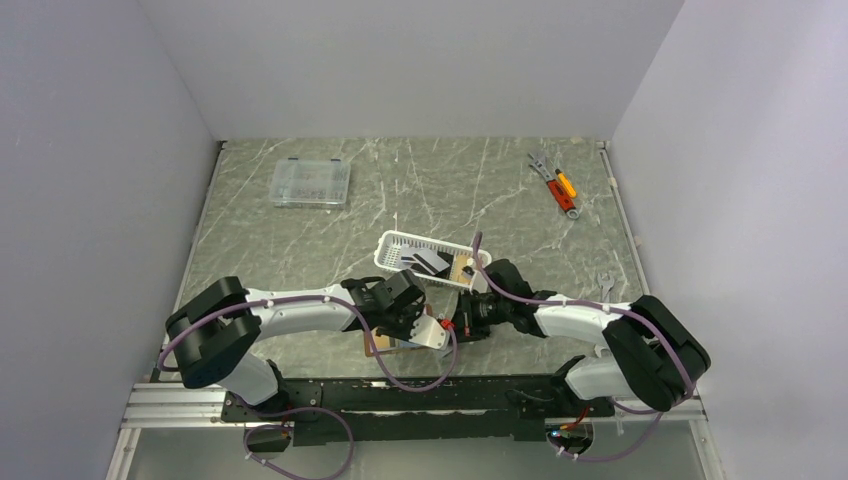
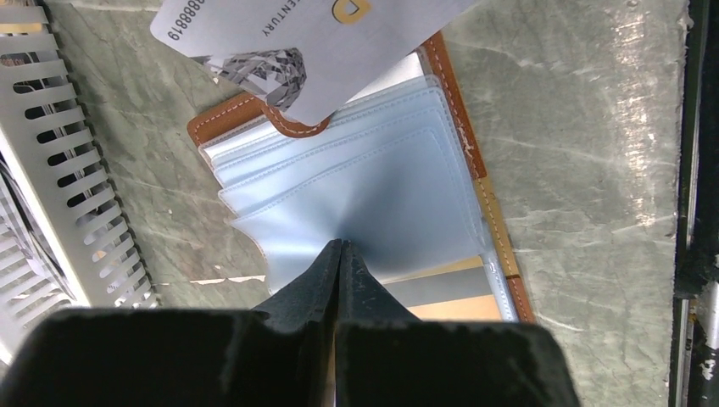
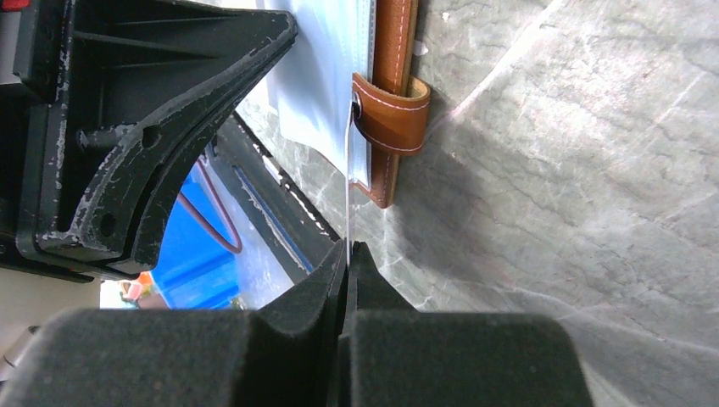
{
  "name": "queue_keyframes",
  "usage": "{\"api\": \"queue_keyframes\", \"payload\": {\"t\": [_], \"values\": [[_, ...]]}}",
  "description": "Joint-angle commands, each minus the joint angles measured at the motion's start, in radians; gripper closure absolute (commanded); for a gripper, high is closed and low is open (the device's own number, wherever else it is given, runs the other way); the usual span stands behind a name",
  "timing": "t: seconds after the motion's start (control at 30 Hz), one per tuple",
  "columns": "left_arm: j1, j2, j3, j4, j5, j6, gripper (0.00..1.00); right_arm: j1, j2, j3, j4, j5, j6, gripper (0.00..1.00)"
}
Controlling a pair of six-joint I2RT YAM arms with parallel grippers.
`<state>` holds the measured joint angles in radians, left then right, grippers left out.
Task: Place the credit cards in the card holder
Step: Insert the credit card into the card holder.
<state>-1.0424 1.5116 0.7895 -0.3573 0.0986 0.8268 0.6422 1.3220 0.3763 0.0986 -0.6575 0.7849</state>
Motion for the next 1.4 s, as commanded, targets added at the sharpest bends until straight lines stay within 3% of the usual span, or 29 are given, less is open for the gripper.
{"api": "queue_keyframes", "payload": {"t": [0.0,0.7,1.07,1.37], "values": [[-0.004,-0.037,0.013,-0.039,-0.01,0.001,0.96,0.019,0.011,0.022,0.014,-0.011,-0.012,1.0],[-0.004,-0.075,0.036,-0.073,-0.02,-0.018,1.0,0.07,0.078,0.1,0.027,-0.02,-0.004,1.0],[-0.004,-0.075,-0.005,-0.055,-0.031,-0.005,1.0,0.072,-0.067,0.232,-0.389,0.106,-0.183,1.0],[-0.004,-0.08,-0.006,-0.065,-0.034,-0.005,1.0,0.077,0.003,0.218,-0.271,0.066,-0.143,1.0]]}}
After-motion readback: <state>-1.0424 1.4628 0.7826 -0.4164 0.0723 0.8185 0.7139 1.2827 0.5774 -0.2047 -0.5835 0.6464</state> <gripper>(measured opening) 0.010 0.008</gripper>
